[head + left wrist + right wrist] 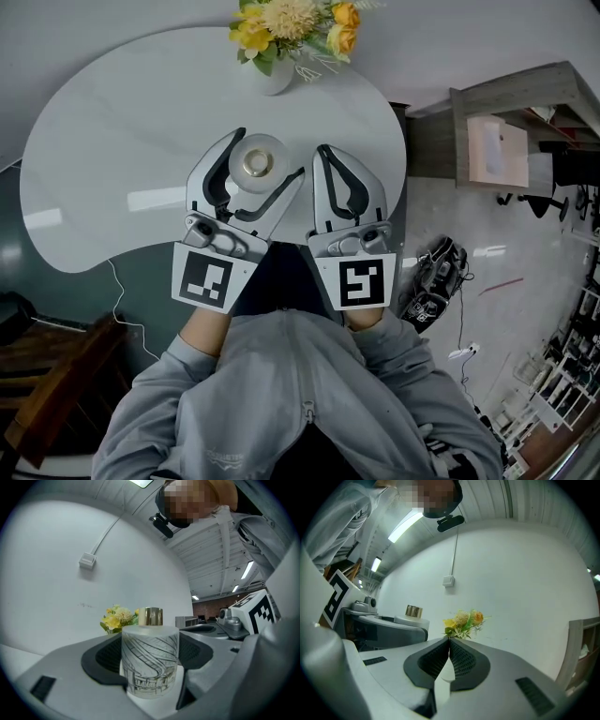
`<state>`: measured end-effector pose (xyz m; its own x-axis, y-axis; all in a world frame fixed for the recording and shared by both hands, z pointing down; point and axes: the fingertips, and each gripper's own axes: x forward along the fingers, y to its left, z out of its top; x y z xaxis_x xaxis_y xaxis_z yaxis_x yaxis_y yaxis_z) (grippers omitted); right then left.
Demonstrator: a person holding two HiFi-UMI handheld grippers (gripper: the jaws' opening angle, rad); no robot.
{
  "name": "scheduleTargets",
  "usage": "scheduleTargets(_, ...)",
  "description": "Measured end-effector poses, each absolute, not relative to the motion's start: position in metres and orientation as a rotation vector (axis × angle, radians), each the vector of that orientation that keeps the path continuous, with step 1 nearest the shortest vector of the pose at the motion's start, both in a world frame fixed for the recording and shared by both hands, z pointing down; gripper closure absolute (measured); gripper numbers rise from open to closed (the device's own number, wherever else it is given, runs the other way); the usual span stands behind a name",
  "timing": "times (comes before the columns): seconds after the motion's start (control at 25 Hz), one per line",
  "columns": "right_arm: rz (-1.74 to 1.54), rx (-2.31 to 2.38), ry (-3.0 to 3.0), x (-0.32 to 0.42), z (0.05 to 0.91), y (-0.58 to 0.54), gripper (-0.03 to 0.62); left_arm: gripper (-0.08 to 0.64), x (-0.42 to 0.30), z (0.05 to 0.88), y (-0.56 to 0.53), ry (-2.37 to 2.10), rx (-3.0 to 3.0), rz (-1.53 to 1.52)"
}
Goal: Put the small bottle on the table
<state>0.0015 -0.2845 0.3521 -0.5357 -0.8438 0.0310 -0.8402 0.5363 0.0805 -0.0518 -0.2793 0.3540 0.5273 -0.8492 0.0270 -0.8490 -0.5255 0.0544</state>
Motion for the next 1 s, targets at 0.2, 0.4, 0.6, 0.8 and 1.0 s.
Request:
scheduleTargets(0.2,-0.08,1.464,-2.674,0.001,0.378,-0.289,0.565,0.224,-0.056,0.378,-0.288,-1.508,2.678,-0.003)
scheduleTargets(0.4,-0.057,1.468,-2.664,0.003,0.398,-0.293,0.565,0.224,-0.057,0.401,-0.293,-1.497,2.659,0.017)
scheduleTargets(0.6,-0.023,1.465,-2.659,0.003,0.42,-0.297,0.565,0.224,-0.055,0.425,-0.294,-1.481,2.638,0.015)
scheduleTargets(0.8,-0.013,1.454,-2.639,0.003,0.441,-0.297,0.565,0.224,-0.052,0.449,-0.295,-1.455,2.629,0.037)
scheduleTargets(1.0,0.012,1.45,-2.618,0.003,0.459,-0.298,0.565,0.224,-0.046,0.466,-0.3,-1.426,2.646,0.045)
